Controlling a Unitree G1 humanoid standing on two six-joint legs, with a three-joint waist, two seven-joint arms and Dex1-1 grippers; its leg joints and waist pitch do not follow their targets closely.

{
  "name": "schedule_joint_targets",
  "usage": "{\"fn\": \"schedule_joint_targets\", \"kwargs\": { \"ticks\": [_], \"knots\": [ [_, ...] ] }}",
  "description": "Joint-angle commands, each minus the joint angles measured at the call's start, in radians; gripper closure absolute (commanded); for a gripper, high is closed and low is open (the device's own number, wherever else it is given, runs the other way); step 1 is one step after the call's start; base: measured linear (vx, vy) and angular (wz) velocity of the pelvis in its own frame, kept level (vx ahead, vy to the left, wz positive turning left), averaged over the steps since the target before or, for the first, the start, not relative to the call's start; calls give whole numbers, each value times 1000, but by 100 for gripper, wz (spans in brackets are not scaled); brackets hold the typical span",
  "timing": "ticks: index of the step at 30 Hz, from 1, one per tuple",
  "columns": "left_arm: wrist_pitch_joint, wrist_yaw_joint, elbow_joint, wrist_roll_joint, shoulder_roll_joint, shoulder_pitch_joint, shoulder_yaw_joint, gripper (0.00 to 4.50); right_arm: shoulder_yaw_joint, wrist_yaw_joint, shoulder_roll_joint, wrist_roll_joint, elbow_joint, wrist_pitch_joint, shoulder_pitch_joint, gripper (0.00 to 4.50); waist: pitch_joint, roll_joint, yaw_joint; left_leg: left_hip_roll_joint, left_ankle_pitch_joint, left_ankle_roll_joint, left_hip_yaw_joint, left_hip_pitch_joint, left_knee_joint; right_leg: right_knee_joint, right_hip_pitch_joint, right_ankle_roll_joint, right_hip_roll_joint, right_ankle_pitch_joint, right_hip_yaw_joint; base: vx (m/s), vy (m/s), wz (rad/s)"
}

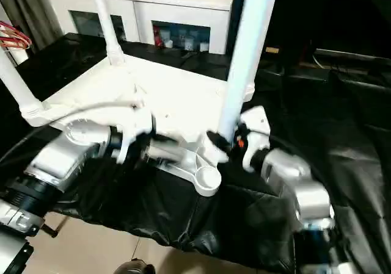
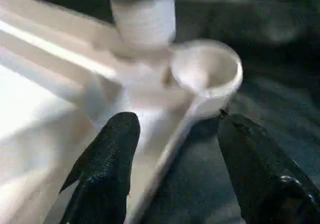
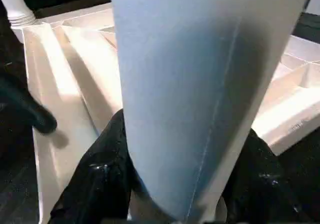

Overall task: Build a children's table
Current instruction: Rotate table base

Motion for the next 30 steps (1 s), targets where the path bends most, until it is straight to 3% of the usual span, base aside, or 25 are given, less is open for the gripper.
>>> {"fn": "schedule_joint_targets", "kwargs": {
  "ticks": [1,5,9,20,30],
  "knots": [
    [-57,-11,58,44,3,-33,-23,162,-14,-10,3,-6,-28,-16,7,259,-76,-8,-5,35,-298,-40,-14,29,-81,-72,41,-133,-66,-317,50,0,0,0],
    [-137,54,179,105,-27,-77,-46,162,-10,-20,9,-10,-39,-20,21,259,-74,-11,-7,36,-316,-40,-15,29,-81,-78,42,-132,-71,-348,50,0,0,0],
    [-202,86,282,148,-62,-110,-50,199,-3,-28,17,-14,-61,-18,37,259,-74,-12,-12,35,-305,-32,-16,25,-80,-80,45,-129,-71,-349,49,0,0,0],
    [-299,73,454,198,-97,-176,-54,273,-13,-25,5,-21,-81,-18,48,259,-75,-8,-13,36,-298,-20,-13,29,-78,-76,44,-171,-69,-287,50,0,0,0],
    [-261,-58,487,196,-106,-191,-53,354,-24,-22,-5,-26,-85,-19,58,259,-73,-12,-15,38,-297,-15,-16,24,-81,-75,50,-173,-74,-308,49,0,0,0]
  ]
}}
